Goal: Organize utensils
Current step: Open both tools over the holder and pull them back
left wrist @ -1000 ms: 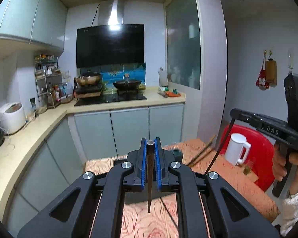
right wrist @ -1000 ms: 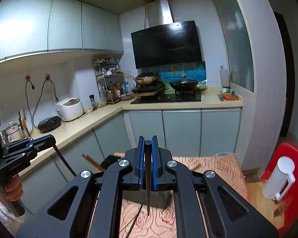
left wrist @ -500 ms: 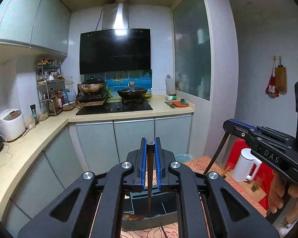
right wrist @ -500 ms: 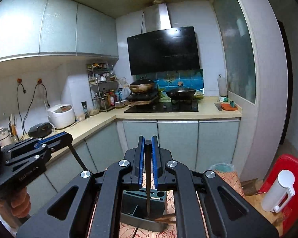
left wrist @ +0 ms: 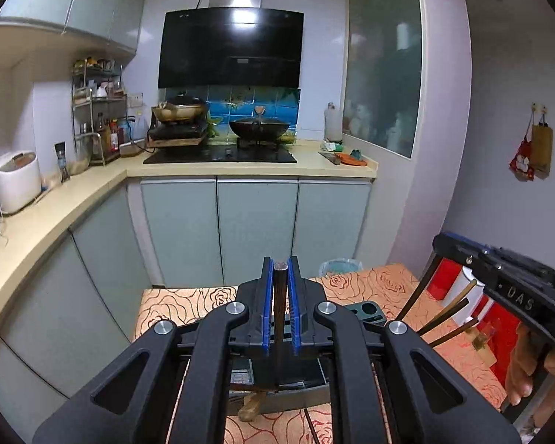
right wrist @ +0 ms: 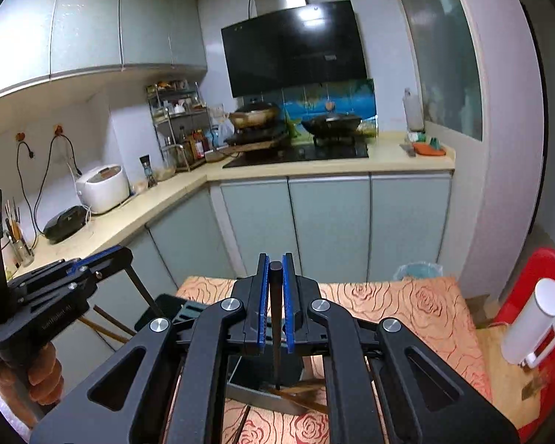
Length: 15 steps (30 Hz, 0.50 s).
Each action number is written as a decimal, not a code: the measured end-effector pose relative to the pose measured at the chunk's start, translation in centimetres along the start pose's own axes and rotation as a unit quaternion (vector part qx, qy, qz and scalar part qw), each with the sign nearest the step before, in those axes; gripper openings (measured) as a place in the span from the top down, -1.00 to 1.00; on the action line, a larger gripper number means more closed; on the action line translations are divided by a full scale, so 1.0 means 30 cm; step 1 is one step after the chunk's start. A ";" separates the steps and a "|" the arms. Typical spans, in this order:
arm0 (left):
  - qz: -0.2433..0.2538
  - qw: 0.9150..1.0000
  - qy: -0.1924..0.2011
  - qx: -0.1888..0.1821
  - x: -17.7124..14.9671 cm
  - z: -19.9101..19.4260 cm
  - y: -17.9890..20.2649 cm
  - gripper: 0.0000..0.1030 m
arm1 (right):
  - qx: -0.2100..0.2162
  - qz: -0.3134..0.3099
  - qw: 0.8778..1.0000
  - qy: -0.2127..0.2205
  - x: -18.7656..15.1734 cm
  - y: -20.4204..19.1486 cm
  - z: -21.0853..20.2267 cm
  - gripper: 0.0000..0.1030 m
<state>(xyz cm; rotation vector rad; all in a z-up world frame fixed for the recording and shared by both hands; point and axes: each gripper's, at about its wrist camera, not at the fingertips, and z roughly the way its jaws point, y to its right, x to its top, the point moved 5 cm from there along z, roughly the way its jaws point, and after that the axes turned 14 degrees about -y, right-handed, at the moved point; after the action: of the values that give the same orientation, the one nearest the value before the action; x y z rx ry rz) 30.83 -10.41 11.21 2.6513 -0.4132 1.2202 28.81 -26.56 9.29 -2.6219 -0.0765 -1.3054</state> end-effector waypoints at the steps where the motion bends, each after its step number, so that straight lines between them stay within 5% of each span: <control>1: -0.001 1.000 0.001 -0.001 0.000 -0.003 -0.002 0.79 | 0.002 0.002 1.000 -0.002 -0.004 0.000 0.003 0.79; 3: -0.004 1.000 0.007 -0.002 0.003 -0.021 -0.008 0.32 | 0.001 0.002 1.000 -0.002 -0.007 0.000 0.002 0.62; 6: -0.003 1.000 0.020 0.000 0.002 -0.058 -0.009 -0.06 | -0.008 0.002 1.000 0.005 -0.008 0.003 -0.011 0.38; 15: 0.003 0.999 0.038 0.003 -0.052 -0.150 -0.009 -0.45 | -0.014 -0.008 1.000 0.020 -0.025 -0.005 -0.091 0.35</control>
<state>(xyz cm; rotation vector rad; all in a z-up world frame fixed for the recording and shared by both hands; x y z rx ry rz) 26.74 -8.59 12.88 2.6002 -0.4065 1.3207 26.20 -26.95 10.31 -2.6228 -0.0727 -1.3727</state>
